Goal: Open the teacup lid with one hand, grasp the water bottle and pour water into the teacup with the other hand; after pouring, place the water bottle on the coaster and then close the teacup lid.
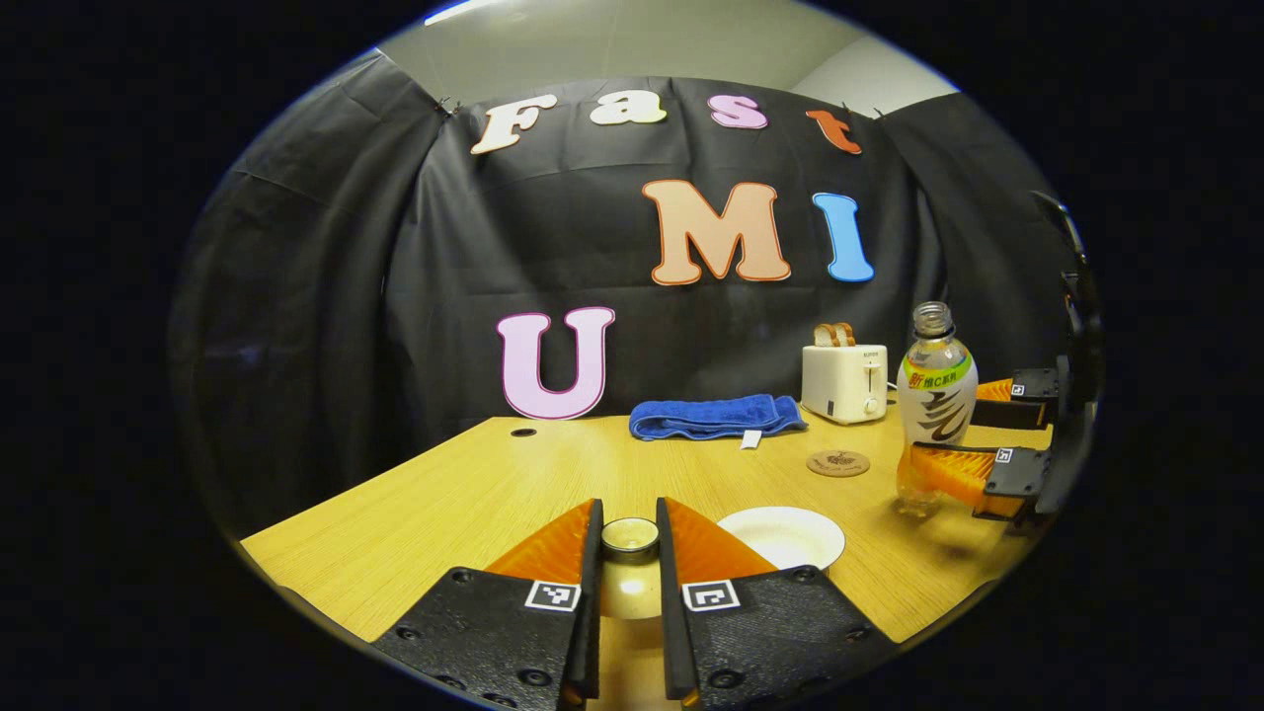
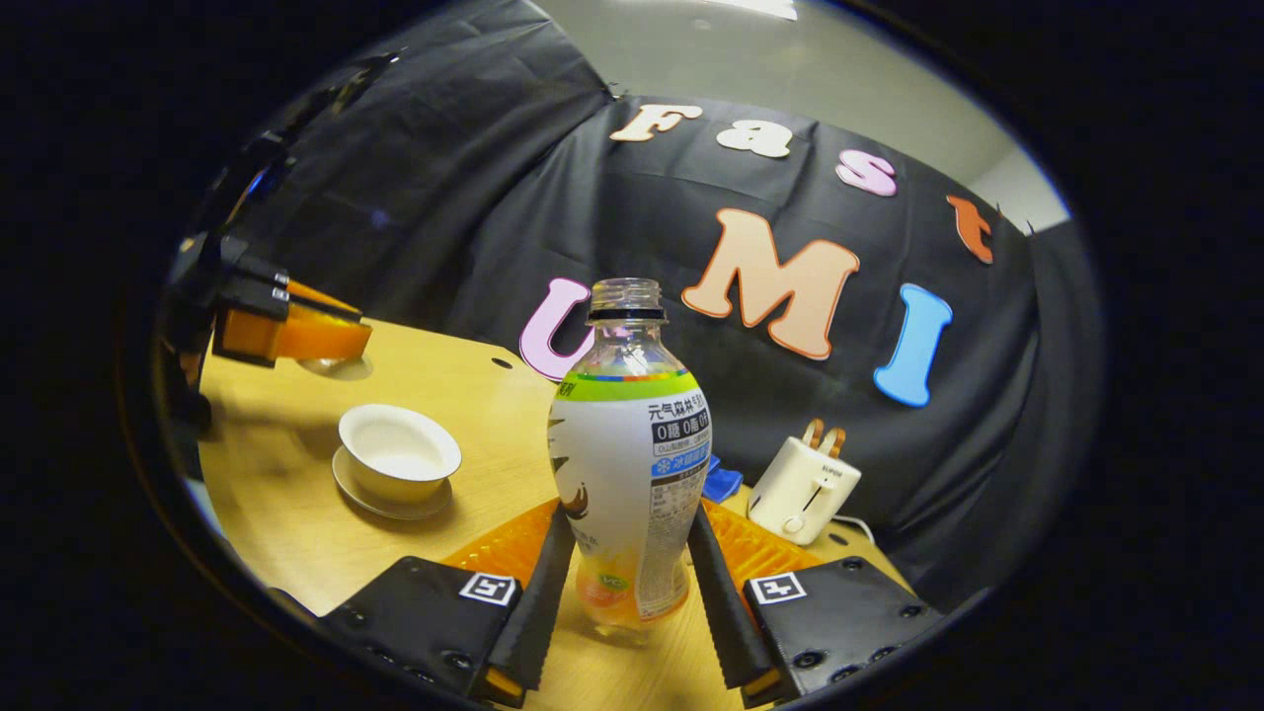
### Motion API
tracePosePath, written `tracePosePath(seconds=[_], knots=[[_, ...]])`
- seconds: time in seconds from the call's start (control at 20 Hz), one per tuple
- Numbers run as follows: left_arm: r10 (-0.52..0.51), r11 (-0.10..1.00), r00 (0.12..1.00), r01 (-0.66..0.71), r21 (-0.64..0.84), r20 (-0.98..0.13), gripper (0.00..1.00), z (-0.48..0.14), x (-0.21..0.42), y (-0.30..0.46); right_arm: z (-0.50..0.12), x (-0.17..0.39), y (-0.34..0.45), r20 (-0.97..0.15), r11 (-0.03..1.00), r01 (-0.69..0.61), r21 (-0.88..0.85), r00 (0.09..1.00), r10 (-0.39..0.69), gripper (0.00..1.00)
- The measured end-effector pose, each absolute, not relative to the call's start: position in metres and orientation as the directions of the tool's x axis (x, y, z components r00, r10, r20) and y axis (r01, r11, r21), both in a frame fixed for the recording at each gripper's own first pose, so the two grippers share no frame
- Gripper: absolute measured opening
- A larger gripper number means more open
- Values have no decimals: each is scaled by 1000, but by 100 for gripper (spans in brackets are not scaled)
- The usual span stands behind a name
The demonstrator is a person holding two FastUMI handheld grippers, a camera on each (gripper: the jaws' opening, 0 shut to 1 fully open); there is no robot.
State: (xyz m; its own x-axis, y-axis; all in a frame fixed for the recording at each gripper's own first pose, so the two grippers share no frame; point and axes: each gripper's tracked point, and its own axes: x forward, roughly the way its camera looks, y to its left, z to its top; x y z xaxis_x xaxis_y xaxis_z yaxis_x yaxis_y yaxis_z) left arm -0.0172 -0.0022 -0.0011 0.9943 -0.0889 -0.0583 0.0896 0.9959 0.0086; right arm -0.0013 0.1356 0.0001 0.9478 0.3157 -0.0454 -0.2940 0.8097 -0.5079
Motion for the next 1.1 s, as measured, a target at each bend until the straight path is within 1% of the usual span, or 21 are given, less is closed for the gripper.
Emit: tracePosePath(seconds=[0.15, 0.25, 0.6, 0.75, 0.8, 0.95, 1.1], knots=[[-80, 997, 995, 80, -1, -57, 23, -1, -19, 4, -8, 4, 137, -60, 768, -288, -572, 948, 311, 70], [-72, 997, 996, 72, -3, -57, 23, -1, -20, 9, -9, 6, 137, -56, 721, -263, -641, 953, 297, 71], [-54, 999, 997, 54, -1, -53, 23, -3, -23, 21, -27, 14, 148, -66, 488, -214, -846, 951, 302, 71], [-55, 998, 997, 55, -10, -55, 23, -5, -24, 23, -35, 14, 151, -68, 400, -196, -895, 948, 311, 70], [-54, 999, 997, 53, -12, -55, 23, -6, -24, 24, -40, 14, 152, -71, 375, -191, -907, 948, 311, 71], [-55, 999, 997, 54, -7, -56, 23, -7, -25, 27, -48, 16, 153, -77, 297, -173, -939, 948, 309, 70], [-52, 999, 997, 52, 1, -49, 23, -5, -25, 30, -49, 19, 154, -75, 241, -155, -958, 946, 314, 70]])
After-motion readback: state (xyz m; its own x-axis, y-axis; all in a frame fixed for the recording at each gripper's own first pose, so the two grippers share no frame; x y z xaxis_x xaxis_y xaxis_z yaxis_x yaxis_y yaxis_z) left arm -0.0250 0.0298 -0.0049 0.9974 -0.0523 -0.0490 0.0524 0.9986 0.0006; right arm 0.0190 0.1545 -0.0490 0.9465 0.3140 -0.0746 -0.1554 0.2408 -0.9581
